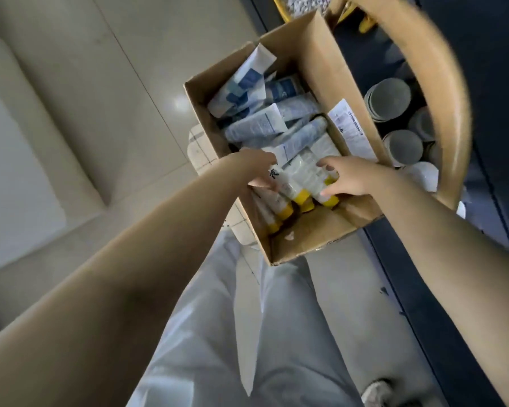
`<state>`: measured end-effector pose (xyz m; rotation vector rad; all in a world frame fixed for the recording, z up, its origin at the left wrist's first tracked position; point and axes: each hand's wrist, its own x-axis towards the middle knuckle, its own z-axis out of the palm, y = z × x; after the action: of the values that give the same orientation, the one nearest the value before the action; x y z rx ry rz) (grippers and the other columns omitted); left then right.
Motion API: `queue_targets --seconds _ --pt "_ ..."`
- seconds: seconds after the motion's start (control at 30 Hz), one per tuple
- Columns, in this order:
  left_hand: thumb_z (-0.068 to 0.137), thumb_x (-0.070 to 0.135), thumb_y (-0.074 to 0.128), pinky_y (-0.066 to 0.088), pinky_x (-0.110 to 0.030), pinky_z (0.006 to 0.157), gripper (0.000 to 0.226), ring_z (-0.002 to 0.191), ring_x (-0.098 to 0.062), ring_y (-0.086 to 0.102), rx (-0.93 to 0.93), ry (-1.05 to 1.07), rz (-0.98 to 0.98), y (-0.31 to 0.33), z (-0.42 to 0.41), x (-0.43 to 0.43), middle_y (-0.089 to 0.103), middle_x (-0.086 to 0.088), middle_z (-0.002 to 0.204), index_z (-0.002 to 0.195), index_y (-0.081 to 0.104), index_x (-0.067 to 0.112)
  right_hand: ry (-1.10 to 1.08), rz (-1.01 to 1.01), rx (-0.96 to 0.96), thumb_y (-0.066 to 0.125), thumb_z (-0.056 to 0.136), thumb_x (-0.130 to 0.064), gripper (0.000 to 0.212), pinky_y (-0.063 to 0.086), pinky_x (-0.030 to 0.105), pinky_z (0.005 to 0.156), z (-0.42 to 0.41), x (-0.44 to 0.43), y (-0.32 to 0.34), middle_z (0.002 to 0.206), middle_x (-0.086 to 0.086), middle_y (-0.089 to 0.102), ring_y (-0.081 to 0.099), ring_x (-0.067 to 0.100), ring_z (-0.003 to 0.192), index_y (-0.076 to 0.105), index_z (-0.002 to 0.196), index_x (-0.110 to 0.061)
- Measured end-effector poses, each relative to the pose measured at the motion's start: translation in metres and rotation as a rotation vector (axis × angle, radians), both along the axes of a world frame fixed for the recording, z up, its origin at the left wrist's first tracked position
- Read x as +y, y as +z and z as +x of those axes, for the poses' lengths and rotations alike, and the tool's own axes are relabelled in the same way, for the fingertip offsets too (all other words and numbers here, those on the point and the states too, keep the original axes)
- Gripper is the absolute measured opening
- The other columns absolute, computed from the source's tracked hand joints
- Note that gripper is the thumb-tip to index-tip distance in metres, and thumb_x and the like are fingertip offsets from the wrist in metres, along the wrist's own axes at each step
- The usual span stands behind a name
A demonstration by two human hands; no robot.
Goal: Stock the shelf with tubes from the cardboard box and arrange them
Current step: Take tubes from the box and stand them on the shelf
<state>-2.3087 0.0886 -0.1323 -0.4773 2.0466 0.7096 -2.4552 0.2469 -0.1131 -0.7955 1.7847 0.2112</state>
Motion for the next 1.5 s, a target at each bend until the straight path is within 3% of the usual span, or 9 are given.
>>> queue_targets --seconds 0.2,0.5,0.63,0.8,0.93,1.2,1.27,1.37,1.5 --pt "0.081 0.062 0.057 0.035 -0.042 0.107 0.083 0.132 -0.033 0.038 -0.141 0.007 0.001 -0.037 -0.011 0.009 0.036 -0.013 0.148 0.145 0.030 0.016 -0.092 -0.024 -0.060 0.070 0.081 -0.039 0.078 0.035 0.028 0.091 -0.007 0.003 -0.036 0.144 0.000 0.043 0.044 0.022 0.128 0.028 0.146 -0.026" --pt "0.079 0.065 0.058 0.032 -0.041 0.110 0.090 0.134 -0.031 0.037 -0.224 0.003 0.069 -0.041 -0.016 0.002 0.035 -0.010 0.150 0.148 0.027 0.017 -0.224 -0.021 -0.169 0.073 0.079 -0.037 0.087 0.035 0.035 0.109 -0.007 0.012 -0.057 0.147 0.003 0.041 0.041 0.019 0.132 0.025 0.149 -0.021" --pt "0.076 0.055 0.068 0.049 -0.040 0.096 0.081 0.112 -0.026 0.057 -0.228 0.065 0.120 -0.039 -0.016 -0.005 0.049 -0.007 0.138 0.143 0.037 0.021 -0.309 -0.036 -0.171 0.072 0.080 -0.038 0.082 0.037 0.034 0.108 -0.010 0.015 -0.065 0.140 0.000 0.049 0.047 0.016 0.126 0.029 0.148 -0.021" --pt "0.077 0.032 0.076 0.053 -0.039 0.090 0.073 0.099 -0.023 0.063 -0.187 0.115 0.148 -0.039 -0.013 -0.005 0.054 -0.007 0.132 0.140 0.042 0.018 -0.358 -0.059 -0.186 0.069 0.082 -0.040 0.071 0.038 0.032 0.107 -0.012 0.015 -0.071 0.121 -0.009 0.055 0.051 0.015 0.117 0.037 0.144 -0.025" --pt "0.076 0.034 0.077 0.049 -0.032 0.090 0.056 0.102 -0.021 0.060 -0.163 0.098 0.130 -0.042 -0.010 -0.005 0.060 -0.005 0.123 0.126 0.059 0.016 -0.319 -0.095 -0.175 0.067 0.084 -0.042 0.058 0.039 0.036 0.106 -0.006 0.011 -0.074 0.129 -0.003 0.056 0.052 0.017 0.117 0.049 0.138 -0.027" --pt "0.087 0.027 0.066 0.038 -0.019 0.053 0.039 0.088 -0.016 0.053 -0.133 0.012 0.147 -0.045 -0.009 -0.001 0.058 -0.005 0.125 0.124 0.060 0.016 -0.412 -0.238 -0.079 0.074 0.080 -0.028 0.031 0.048 0.034 0.091 0.009 0.013 -0.084 0.108 0.000 0.065 0.060 0.019 0.100 0.060 0.107 -0.022" --pt "0.089 0.028 0.064 0.043 -0.022 0.057 0.039 0.089 -0.017 0.055 -0.127 0.016 0.167 -0.045 -0.009 -0.001 0.057 -0.004 0.125 0.125 0.057 0.017 -0.411 -0.258 -0.047 0.073 0.080 -0.024 0.031 0.048 0.030 0.084 0.013 0.012 -0.086 0.104 0.002 0.065 0.060 0.019 0.096 0.060 0.108 -0.021" --pt "0.089 0.032 0.062 0.051 -0.035 0.081 0.040 0.099 -0.024 0.059 -0.094 0.080 0.190 -0.043 -0.008 -0.003 0.057 -0.006 0.122 0.126 0.055 0.022 -0.328 -0.279 -0.013 0.069 0.085 -0.021 0.038 0.047 0.031 0.088 0.013 0.009 -0.082 0.108 0.000 0.063 0.059 0.019 0.100 0.059 0.121 -0.021" --pt "0.092 0.031 0.056 0.037 -0.029 0.075 0.034 0.101 -0.022 0.050 0.085 0.121 0.138 -0.022 -0.004 0.000 0.056 -0.006 0.114 0.124 0.056 0.022 -0.374 -0.365 0.045 0.060 0.091 -0.019 0.037 0.044 0.031 0.090 0.010 0.013 -0.048 0.115 0.001 0.061 0.057 0.018 0.103 0.056 0.129 -0.018"
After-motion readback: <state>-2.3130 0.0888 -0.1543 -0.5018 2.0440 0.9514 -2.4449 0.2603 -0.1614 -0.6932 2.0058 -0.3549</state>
